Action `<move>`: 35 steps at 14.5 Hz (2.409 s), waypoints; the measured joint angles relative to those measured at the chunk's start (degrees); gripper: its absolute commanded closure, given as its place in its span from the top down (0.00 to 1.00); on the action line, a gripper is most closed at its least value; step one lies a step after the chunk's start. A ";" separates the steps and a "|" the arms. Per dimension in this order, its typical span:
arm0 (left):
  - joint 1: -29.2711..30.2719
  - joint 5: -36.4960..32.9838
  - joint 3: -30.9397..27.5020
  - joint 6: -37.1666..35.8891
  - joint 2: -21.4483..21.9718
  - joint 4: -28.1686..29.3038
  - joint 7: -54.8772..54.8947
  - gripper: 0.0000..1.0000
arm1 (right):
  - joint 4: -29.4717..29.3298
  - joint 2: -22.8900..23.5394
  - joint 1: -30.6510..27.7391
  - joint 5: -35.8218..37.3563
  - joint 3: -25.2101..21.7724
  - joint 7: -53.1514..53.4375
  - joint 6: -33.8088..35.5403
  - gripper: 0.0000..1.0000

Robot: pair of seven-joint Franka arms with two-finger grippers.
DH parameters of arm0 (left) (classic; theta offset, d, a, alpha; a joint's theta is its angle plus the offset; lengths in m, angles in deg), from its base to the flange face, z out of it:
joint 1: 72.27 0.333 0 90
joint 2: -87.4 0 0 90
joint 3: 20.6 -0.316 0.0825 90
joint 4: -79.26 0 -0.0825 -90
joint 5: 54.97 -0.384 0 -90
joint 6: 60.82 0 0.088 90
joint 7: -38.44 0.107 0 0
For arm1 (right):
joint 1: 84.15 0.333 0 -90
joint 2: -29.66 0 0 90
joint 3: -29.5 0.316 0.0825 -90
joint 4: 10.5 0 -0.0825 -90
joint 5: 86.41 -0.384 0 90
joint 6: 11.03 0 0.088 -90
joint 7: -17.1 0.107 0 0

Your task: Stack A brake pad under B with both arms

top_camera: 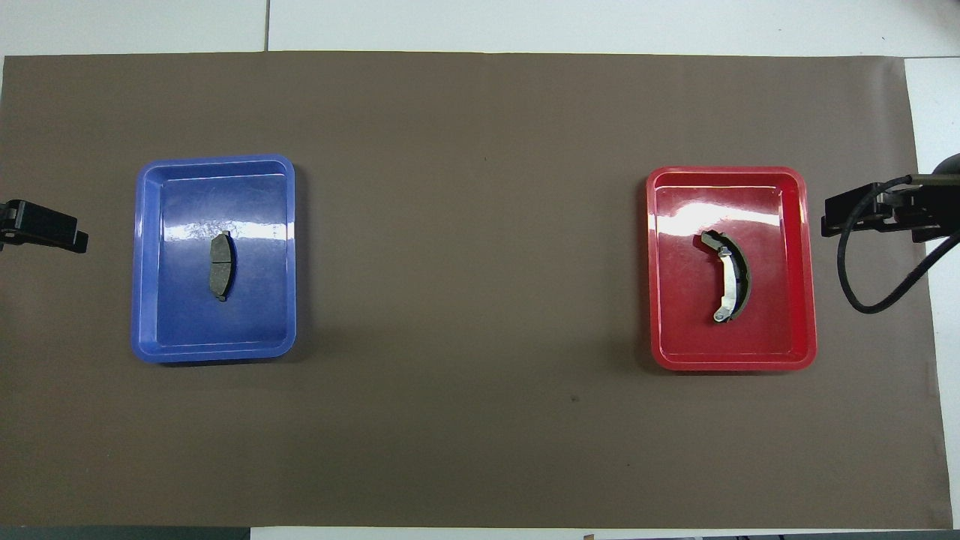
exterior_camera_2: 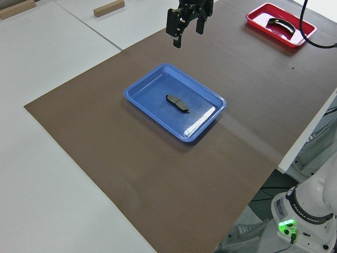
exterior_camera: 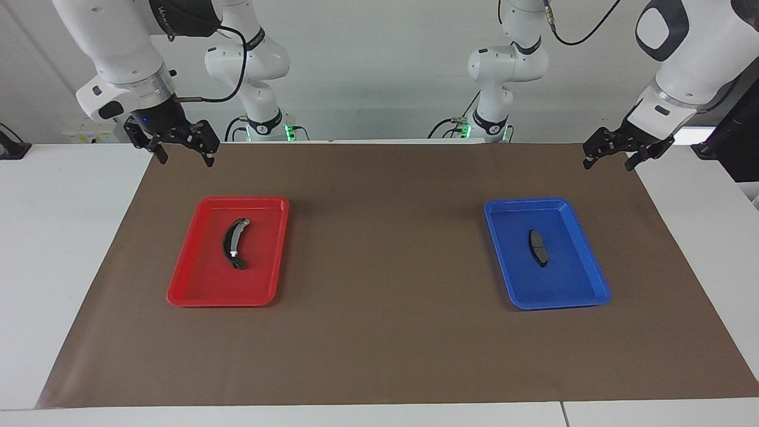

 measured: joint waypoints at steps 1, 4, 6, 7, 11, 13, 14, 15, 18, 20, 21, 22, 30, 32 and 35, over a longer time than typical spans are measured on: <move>0.00 0.00 0.00 0.01 0.00 0.00 0.00 0.99 | 0.00 0.00 0.00 0.00 0.00 0.00 0.00 1.00; 0.00 0.00 0.00 0.03 0.00 0.00 0.00 0.99 | 0.01 0.00 0.00 0.00 0.00 0.00 0.00 1.00; 0.00 0.00 0.00 0.07 0.00 0.00 0.00 0.99 | 0.02 0.00 0.00 0.00 0.00 0.00 0.00 1.00; 0.01 0.00 -0.01 0.08 0.00 0.00 0.00 0.99 | 0.03 0.00 0.00 0.00 0.00 0.00 0.00 1.00; 0.13 0.00 -0.28 0.43 0.00 0.00 0.00 0.99 | 0.03 0.00 0.00 0.00 0.00 0.00 0.00 1.00; 0.08 0.00 -0.28 0.48 0.00 0.00 0.00 1.00 | 0.03 0.00 0.00 0.00 0.00 0.00 0.00 1.00; 0.03 0.00 -0.23 0.48 0.00 0.00 0.00 1.00 | 0.03 0.00 0.00 0.00 0.01 0.00 0.00 1.00; -0.01 0.00 -0.14 0.48 0.00 0.00 0.00 1.00 | 0.03 0.00 0.00 0.00 0.01 0.00 0.00 1.00; -0.15 0.00 0.04 0.48 0.00 0.00 0.00 0.99 | 0.03 0.00 0.00 0.00 0.01 0.00 0.00 1.00; -0.19 0.00 0.17 1.22 0.01 0.19 0.00 0.99 | 0.03 0.00 0.00 0.00 0.01 0.00 0.00 1.00; -0.19 0.00 0.19 2.34 0.01 0.61 0.00 0.99 | 0.03 0.00 0.00 0.00 0.01 0.00 0.00 1.00; -0.19 0.00 0.20 3.75 0.02 1.34 0.00 0.99 | 0.03 0.00 0.00 0.00 0.01 0.00 0.00 1.00; -2.11 0.00 0.49 26.58 0.39 19.81 0.21 0.99 | 0.03 0.00 0.00 0.00 0.01 0.00 0.00 1.00; -2.72 0.00 0.51 32.78 0.24 25.18 0.21 0.99 | 0.03 0.00 0.00 0.00 0.01 0.00 0.00 1.00; -2.77 0.00 0.50 38.51 -1.02 30.21 0.22 0.98 | 0.03 0.00 0.00 0.00 0.01 0.00 0.00 1.00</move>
